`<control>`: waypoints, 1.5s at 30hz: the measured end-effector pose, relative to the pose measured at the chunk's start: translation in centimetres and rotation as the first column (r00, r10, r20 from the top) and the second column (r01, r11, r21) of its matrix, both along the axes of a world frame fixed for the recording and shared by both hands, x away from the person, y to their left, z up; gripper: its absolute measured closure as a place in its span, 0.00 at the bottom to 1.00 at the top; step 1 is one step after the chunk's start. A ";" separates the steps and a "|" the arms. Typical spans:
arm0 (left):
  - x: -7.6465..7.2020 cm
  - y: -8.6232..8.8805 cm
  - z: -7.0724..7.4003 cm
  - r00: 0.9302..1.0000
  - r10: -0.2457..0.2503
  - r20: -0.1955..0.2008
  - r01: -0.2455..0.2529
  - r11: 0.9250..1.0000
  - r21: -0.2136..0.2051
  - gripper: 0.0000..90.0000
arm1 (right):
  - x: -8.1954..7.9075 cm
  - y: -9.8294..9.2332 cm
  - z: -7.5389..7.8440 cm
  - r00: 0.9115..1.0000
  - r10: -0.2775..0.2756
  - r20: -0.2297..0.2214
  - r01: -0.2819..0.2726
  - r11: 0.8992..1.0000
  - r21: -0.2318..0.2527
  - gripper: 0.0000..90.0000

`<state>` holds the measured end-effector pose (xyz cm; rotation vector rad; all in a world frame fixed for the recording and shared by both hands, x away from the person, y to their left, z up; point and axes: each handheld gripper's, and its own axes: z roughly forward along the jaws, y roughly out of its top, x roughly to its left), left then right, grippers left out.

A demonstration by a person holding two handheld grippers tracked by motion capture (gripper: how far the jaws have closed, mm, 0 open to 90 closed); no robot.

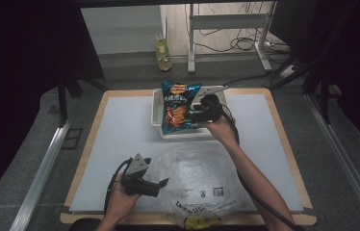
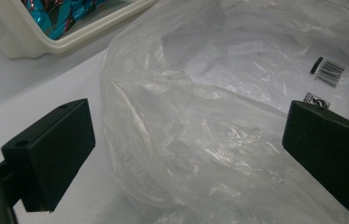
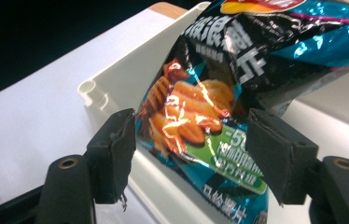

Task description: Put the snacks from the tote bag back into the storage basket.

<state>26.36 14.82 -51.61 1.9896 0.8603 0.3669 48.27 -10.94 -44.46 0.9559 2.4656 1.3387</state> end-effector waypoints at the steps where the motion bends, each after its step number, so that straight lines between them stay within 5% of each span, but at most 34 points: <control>1: 0.0 0.0 0.0 1.000 0.001 0.000 -0.001 1.000 0.000 0.03 | -0.2 0.0 0.0 1.000 0.003 0.003 -0.003 1.000 -0.005 0.36; 22: 0.1 0.0 0.0 1.000 -0.013 -0.015 0.013 1.000 -0.012 0.04 | -4.3 -1.7 0.5 0.996 0.048 0.076 -0.046 0.998 -0.034 0.29; 34: 0.1 0.1 0.1 0.999 -0.008 -0.034 0.008 1.000 -0.014 0.04 | -6.4 -2.6 -0.2 0.993 0.087 0.084 -0.084 0.996 -0.037 0.26; 45: 0.0 0.4 0.1 1.000 0.003 -0.004 -0.003 1.000 -0.030 0.02 | -7.7 -3.3 -0.7 0.991 0.105 0.080 -0.101 0.993 -0.058 0.23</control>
